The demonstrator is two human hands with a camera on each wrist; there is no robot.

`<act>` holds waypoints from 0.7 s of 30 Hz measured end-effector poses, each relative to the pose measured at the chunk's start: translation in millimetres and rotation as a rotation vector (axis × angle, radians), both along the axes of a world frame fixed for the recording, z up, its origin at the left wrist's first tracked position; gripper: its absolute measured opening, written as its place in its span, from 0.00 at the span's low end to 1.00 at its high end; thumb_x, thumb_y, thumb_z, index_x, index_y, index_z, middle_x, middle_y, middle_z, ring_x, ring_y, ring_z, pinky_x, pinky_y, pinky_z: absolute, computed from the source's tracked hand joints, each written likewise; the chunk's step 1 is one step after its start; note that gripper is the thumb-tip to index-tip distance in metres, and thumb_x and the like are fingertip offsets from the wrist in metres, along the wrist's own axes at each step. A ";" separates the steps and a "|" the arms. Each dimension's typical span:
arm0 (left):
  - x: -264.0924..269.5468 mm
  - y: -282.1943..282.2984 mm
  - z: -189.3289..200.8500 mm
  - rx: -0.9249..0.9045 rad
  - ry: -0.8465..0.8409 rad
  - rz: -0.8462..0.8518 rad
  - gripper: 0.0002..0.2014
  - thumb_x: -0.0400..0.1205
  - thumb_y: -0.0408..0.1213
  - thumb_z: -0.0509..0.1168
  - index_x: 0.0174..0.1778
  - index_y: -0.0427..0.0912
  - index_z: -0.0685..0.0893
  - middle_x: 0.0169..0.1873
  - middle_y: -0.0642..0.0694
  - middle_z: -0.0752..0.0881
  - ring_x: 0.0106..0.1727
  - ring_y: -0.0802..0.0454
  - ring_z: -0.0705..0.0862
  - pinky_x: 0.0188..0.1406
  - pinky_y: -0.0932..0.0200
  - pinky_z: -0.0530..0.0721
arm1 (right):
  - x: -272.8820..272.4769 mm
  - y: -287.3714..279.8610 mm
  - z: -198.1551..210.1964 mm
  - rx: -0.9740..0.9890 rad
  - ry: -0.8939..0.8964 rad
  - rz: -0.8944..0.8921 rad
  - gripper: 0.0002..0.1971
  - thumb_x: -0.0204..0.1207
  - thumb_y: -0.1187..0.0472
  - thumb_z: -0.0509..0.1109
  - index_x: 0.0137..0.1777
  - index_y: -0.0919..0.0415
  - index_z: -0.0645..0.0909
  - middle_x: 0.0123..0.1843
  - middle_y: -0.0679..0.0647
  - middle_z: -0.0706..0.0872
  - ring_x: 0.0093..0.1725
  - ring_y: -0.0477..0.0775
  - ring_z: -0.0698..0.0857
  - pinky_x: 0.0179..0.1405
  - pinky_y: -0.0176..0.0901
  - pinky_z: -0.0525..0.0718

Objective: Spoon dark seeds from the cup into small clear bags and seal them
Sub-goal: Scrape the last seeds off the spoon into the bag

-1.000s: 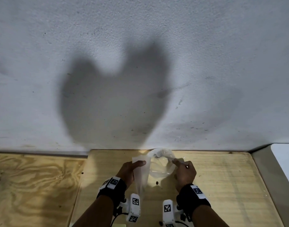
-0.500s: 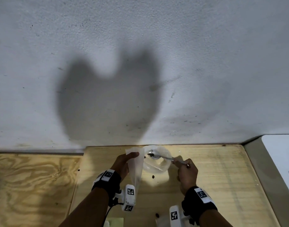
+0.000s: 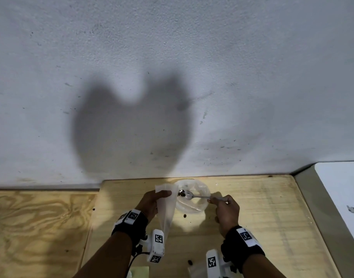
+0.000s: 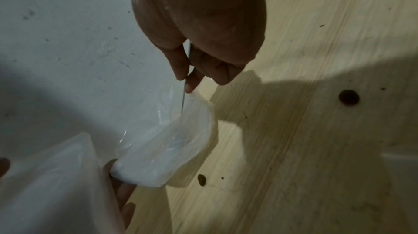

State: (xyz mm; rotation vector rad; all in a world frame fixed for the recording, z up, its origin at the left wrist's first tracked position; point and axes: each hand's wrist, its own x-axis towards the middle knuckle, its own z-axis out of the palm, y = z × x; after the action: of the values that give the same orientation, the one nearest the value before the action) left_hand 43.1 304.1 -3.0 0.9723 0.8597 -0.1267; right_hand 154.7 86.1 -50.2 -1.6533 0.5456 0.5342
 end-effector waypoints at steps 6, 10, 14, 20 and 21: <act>-2.6 2.9 -6.8 -0.007 0.003 0.029 0.41 0.53 0.46 0.81 0.62 0.30 0.85 0.48 0.35 0.87 0.49 0.39 0.85 0.45 0.52 0.83 | -0.8 4.6 5.6 -0.080 -0.072 0.011 0.16 0.62 0.64 0.82 0.28 0.55 0.74 0.31 0.55 0.79 0.32 0.54 0.72 0.33 0.47 0.70; -4.5 3.2 -9.8 -0.008 0.017 0.024 0.40 0.55 0.46 0.81 0.62 0.31 0.85 0.50 0.34 0.87 0.52 0.39 0.85 0.47 0.51 0.83 | -3.3 11.4 13.7 -0.119 -0.130 0.027 0.18 0.64 0.68 0.81 0.27 0.57 0.72 0.30 0.51 0.78 0.33 0.55 0.75 0.36 0.48 0.73; -5.6 2.7 -12.4 -0.009 0.026 0.016 0.40 0.55 0.47 0.81 0.63 0.32 0.85 0.51 0.34 0.87 0.52 0.39 0.85 0.47 0.51 0.84 | -7.4 18.7 16.3 -0.161 -0.175 0.057 0.17 0.65 0.68 0.80 0.29 0.60 0.72 0.31 0.53 0.79 0.34 0.55 0.77 0.37 0.47 0.75; -4.4 -0.7 -12.1 -0.022 0.016 0.000 0.39 0.56 0.46 0.81 0.62 0.31 0.85 0.53 0.32 0.87 0.52 0.38 0.85 0.46 0.52 0.84 | -16.3 33.8 15.1 -0.149 -0.115 -0.006 0.15 0.64 0.69 0.80 0.29 0.62 0.74 0.33 0.57 0.84 0.37 0.58 0.80 0.37 0.49 0.78; -4.2 -2.0 -11.7 -0.022 0.014 -0.008 0.38 0.57 0.46 0.81 0.62 0.31 0.85 0.55 0.30 0.87 0.53 0.38 0.85 0.45 0.52 0.84 | -18.2 36.3 14.8 -0.132 -0.088 -0.029 0.15 0.64 0.70 0.80 0.29 0.62 0.73 0.33 0.57 0.83 0.36 0.58 0.79 0.35 0.48 0.76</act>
State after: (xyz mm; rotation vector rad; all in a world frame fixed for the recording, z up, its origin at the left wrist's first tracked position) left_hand 38.8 302.1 -14.7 0.9550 0.8658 -0.1493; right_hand 136.5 122.4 -35.5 -1.7822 0.5492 0.4095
